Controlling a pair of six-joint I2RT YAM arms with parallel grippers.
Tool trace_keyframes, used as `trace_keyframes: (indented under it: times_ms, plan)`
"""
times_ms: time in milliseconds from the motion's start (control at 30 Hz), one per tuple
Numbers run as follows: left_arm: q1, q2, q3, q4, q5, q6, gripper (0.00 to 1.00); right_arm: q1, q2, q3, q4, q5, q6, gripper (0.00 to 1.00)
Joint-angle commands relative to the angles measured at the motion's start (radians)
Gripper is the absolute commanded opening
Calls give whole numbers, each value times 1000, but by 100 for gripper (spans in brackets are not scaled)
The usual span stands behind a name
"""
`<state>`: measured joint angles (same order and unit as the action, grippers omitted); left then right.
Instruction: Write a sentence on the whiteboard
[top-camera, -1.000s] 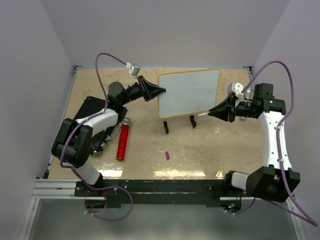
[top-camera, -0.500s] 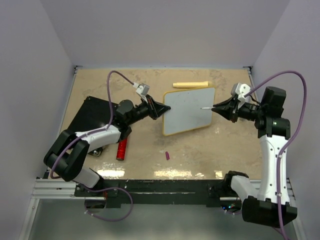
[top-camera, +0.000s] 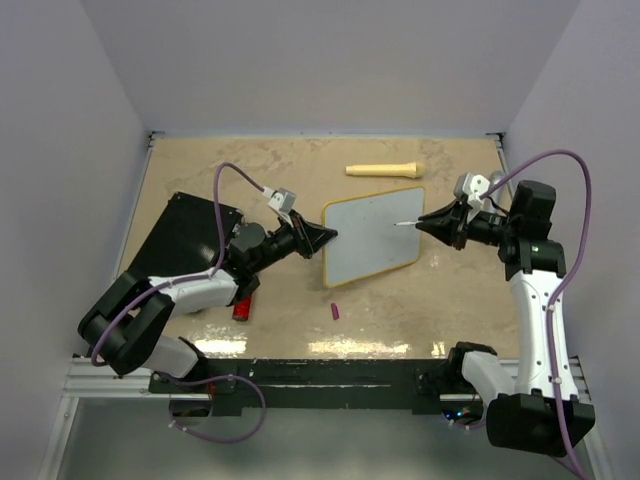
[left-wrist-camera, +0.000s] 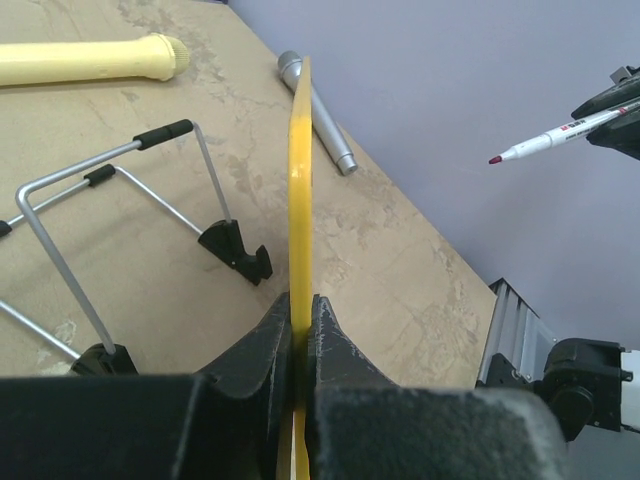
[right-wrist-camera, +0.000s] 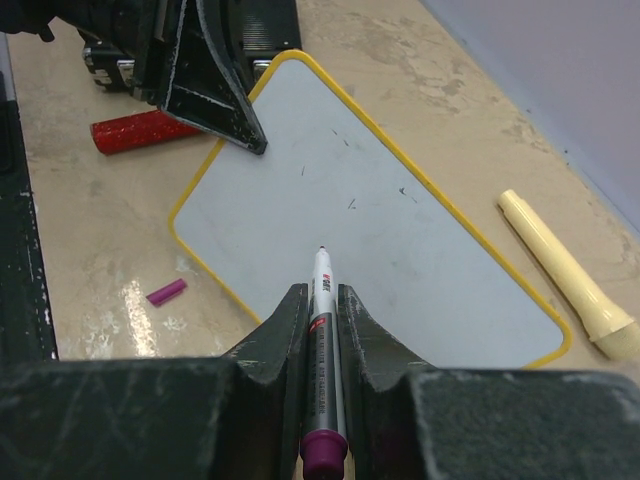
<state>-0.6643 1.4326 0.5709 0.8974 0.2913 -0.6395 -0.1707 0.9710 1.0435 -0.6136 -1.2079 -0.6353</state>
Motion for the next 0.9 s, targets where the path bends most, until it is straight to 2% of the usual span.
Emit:
trace_keyframes:
  times_ms: [0,167,333,867]
  plan:
    - [-14,-52,-48,193,-47,53,0,3,-38,-31,64,-45,8,0]
    - [-21,-67,-92,202,-49,101,0,5,-43,-65,77,-65,5,0]
    - [-23,-51,-126,247,-32,92,0,4,-52,-97,21,-177,-84,0]
    - [-72,-3,-175,301,-93,90,0,4,-78,-191,109,-170,-58,0]
